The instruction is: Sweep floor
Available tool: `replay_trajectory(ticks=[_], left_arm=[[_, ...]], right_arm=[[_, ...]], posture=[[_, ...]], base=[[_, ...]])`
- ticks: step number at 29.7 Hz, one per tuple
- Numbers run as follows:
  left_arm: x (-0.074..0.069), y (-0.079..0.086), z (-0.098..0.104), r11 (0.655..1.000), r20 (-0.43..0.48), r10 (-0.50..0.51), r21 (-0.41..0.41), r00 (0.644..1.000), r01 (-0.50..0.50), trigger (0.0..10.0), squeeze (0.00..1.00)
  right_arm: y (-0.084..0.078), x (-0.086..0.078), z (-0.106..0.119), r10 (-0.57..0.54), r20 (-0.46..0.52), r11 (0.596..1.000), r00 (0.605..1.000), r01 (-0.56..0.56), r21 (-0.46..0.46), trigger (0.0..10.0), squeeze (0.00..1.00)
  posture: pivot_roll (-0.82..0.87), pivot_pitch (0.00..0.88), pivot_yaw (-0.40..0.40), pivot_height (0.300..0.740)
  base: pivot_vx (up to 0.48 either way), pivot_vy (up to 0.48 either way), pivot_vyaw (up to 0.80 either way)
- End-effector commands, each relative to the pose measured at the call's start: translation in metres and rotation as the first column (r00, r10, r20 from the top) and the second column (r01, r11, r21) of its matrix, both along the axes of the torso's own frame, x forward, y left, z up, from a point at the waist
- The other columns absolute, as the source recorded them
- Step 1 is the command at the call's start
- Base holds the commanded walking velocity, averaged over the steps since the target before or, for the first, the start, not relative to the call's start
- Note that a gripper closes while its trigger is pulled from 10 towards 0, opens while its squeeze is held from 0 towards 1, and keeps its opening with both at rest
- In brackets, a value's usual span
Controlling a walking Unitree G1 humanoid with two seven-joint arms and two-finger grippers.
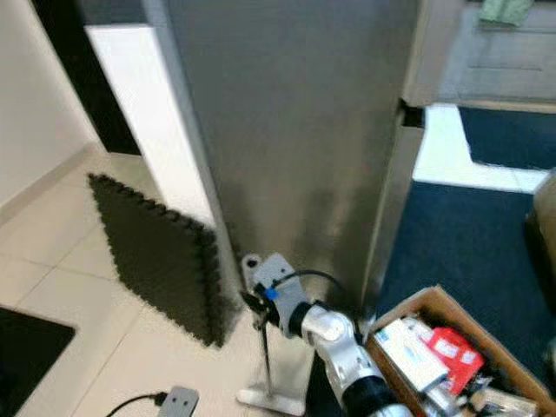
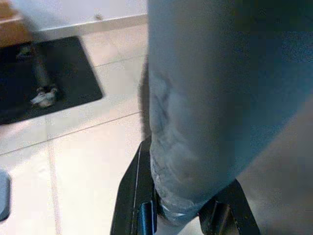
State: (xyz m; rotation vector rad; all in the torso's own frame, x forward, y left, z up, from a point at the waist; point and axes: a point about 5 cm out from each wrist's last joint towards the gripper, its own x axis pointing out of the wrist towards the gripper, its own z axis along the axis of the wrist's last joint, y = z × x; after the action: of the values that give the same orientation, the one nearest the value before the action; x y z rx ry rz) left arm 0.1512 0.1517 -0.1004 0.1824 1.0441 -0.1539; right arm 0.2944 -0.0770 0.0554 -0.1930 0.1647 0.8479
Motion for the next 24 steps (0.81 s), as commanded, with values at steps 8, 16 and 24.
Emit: replay_trajectory(ticks=[8, 16, 24], left_arm=[[-0.0076, 0.008, -0.0027, 1.0, -0.028, 0.004, 0.018, 1.0, -0.004, 10.0, 0.0], [-0.0079, 0.0077, -0.0028, 1.0, -0.029, 0.004, 0.018, 1.0, -0.004, 10.0, 0.0], [-0.0076, 0.0065, -0.0028, 1.0, -0.028, 0.007, 0.013, 1.0, -0.007, 10.0, 0.0]], right_arm=[[0.0086, 0.004, 0.0086, 0.003, 0.045, 1.0, 0.999, -0.003, 0.008, 10.0, 0.0], [0.0097, 0.0038, 0.0087, 0.007, 0.046, 1.0, 0.999, -0.007, 0.005, 10.0, 0.0], [0.0091, 0.0012, 0.0024, 0.028, 0.03, 0.999, 0.999, -0.026, -0.048, 10.0, 0.0]], posture=[[-0.09, 0.027, 0.02, 0.74], [-0.09, 0.029, 0.017, 0.74], [-0.1, 0.029, 0.012, 0.74]], base=[[0.41, 0.0, 0.0], [0.445, 0.0, 0.0], [0.45, 0.0, 0.0]])
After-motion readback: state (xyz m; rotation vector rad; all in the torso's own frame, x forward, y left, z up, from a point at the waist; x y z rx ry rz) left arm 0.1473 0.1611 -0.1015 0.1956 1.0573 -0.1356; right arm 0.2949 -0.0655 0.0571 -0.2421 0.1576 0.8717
